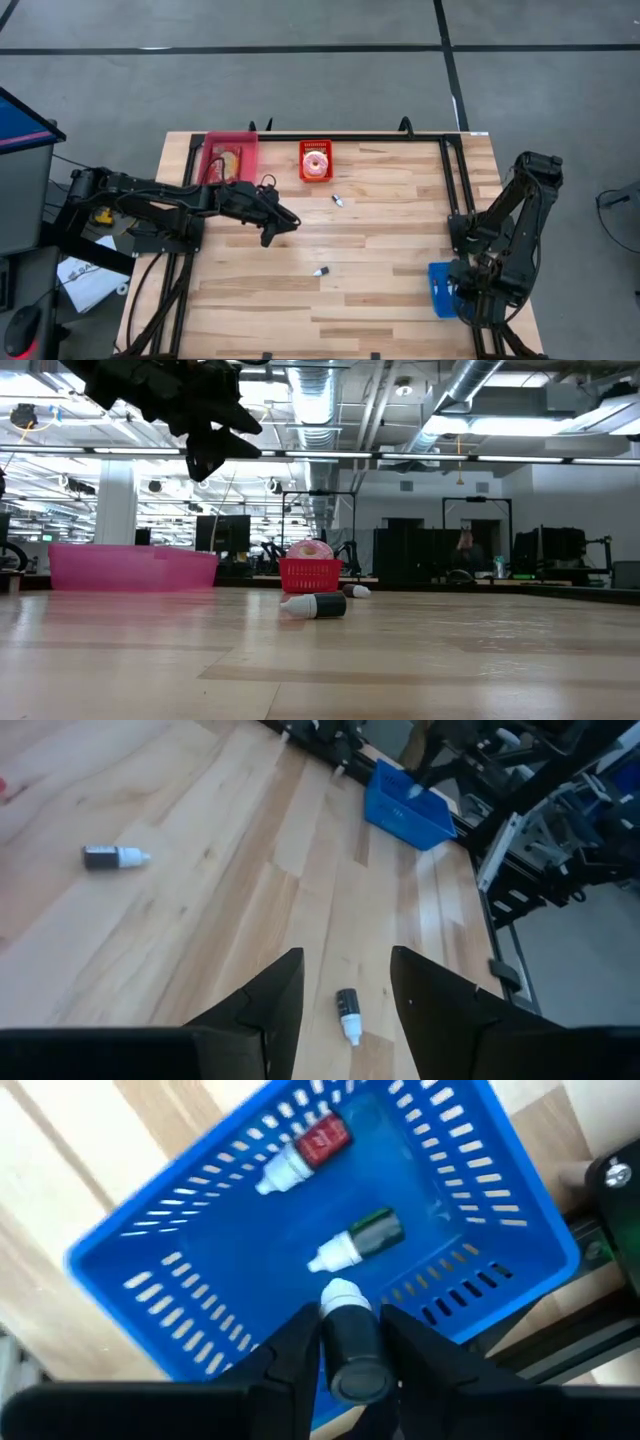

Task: Pick & Place Food Item
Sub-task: Put the blue food coloring into the blue bin, then put the black food coloring into the blue bin

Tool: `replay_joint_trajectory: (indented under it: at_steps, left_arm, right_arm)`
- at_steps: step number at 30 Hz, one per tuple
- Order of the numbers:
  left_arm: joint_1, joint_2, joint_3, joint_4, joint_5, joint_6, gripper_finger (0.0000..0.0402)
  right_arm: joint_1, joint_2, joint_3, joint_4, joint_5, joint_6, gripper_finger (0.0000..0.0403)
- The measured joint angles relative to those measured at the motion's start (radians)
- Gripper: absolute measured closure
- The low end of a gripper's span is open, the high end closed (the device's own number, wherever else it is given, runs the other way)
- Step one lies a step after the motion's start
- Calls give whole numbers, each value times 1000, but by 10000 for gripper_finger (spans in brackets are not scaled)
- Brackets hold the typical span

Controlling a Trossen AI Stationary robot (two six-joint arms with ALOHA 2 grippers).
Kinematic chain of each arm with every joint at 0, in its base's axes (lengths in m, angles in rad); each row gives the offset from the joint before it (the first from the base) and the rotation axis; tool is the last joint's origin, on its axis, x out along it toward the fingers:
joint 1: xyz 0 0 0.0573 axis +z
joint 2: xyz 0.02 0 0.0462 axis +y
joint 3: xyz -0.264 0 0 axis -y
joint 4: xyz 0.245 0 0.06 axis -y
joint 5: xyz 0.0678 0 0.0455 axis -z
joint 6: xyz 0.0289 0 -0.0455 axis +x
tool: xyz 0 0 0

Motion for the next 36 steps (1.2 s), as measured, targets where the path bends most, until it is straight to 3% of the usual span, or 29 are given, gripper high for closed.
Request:
replay_joint_trajectory:
  at_steps: [12,23,31,36]
  left_arm:
    - [-75,38,1,-12,26,32,254]
    - [-206,334,9,170,42,114,254]
    - [-276,521,96,183,-77,176,254]
    - [-286,612,133,217,-140,179,254]
  right_arm:
    - [1,-2,-21,5,17,0,278]
    - [-155,-89,-20,129,171,-89,274]
    - [-278,-173,-20,241,376,-198,279]
    - [-333,-186,-20,318,409,-309,283]
